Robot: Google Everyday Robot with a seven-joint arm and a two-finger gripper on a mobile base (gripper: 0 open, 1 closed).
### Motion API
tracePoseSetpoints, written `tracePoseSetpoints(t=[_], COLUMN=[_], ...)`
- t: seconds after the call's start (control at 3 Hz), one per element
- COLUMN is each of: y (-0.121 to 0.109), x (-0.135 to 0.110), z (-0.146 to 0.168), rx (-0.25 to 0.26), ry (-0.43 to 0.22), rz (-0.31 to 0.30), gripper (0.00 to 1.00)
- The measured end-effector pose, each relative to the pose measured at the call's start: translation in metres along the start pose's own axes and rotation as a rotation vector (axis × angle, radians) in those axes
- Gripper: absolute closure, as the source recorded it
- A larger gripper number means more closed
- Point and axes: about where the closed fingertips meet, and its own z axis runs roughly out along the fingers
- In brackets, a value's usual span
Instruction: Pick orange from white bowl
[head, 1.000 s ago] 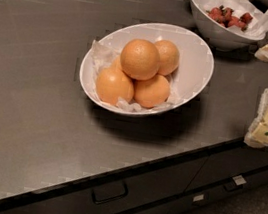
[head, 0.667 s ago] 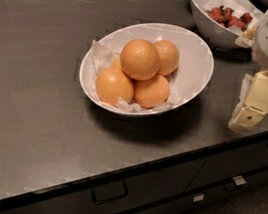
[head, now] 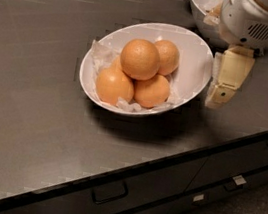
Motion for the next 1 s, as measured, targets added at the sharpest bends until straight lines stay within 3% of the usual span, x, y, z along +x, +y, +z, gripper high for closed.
tracePoseSetpoints(t=[0.33,1.0], y=[-0.008,-0.014], x=[-0.032,-0.046], z=[0.005,0.011], rx=[-0.002,-0.007], ry=[-0.024,-0.042], rz=[-0.094,-0.128], gripper=[0.0,0.0])
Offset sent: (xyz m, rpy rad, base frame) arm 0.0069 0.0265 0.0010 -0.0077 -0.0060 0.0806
